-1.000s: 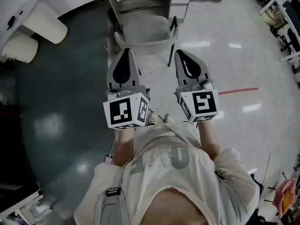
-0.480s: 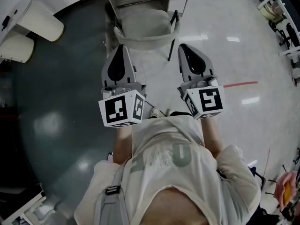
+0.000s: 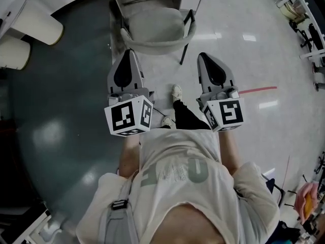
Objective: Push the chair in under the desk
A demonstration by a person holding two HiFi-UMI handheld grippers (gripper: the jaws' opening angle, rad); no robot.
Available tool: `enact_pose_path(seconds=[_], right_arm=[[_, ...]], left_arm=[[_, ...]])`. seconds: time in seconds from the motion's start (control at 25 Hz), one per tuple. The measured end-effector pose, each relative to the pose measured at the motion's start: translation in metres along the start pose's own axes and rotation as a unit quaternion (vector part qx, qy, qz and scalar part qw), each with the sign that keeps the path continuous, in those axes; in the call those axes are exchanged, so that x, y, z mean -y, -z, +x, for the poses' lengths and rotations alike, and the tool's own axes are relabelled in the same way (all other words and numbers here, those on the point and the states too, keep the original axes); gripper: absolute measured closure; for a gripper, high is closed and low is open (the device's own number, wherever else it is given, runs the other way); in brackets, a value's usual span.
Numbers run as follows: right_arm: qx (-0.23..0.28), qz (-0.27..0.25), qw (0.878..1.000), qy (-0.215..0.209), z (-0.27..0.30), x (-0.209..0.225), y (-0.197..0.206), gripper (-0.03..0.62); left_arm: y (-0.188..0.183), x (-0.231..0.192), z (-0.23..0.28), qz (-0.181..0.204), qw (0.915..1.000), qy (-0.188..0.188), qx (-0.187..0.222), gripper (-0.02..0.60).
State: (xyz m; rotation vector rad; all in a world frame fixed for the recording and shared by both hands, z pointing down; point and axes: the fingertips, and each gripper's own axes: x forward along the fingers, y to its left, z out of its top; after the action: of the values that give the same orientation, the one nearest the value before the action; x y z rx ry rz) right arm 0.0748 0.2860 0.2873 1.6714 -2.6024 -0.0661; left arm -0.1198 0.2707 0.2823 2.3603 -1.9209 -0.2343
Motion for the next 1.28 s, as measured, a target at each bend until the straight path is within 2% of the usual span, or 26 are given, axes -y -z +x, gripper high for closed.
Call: enact_pose_path(seconds=[0.24, 0.4, 0.64, 0.92, 1.08, 1.28], right_arm=[[0.013, -0.002, 1.0, 0.0, 0.046, 0.044, 0.008, 0.577], [-0.002, 0.001, 0.999, -0.043, 0.104, 0.071, 0.009, 0.577], [0.019, -0.016, 0.995, -0.1, 0.198, 0.084, -0.002, 0.577], [0.014, -0.034, 0.994, -0.099, 0.265, 0.129, -0.007, 0.577], [0.002, -0.025, 0.994, -0.105, 0.287, 0.132, 0.005, 0.577], [-0.009, -0.003, 0.995, -0.097, 0.3, 0.129, 0.017, 0.577]], left_arm=[[0.009, 0.008, 0.063, 0.01, 0.9999, -0.001, 0.013, 0.568], [0.0, 0.012, 0.116, 0.026, 0.9993, -0.016, 0.021, 0.568], [-0.015, -0.009, 0.193, 0.041, 0.9979, -0.039, 0.032, 0.568], [-0.016, -0.017, 0.259, 0.053, 0.9963, -0.062, 0.024, 0.568], [-0.011, -0.03, 0.275, 0.056, 0.996, -0.07, 0.01, 0.568], [-0.009, -0.04, 0.289, 0.057, 0.9968, -0.056, 0.005, 0.568]])
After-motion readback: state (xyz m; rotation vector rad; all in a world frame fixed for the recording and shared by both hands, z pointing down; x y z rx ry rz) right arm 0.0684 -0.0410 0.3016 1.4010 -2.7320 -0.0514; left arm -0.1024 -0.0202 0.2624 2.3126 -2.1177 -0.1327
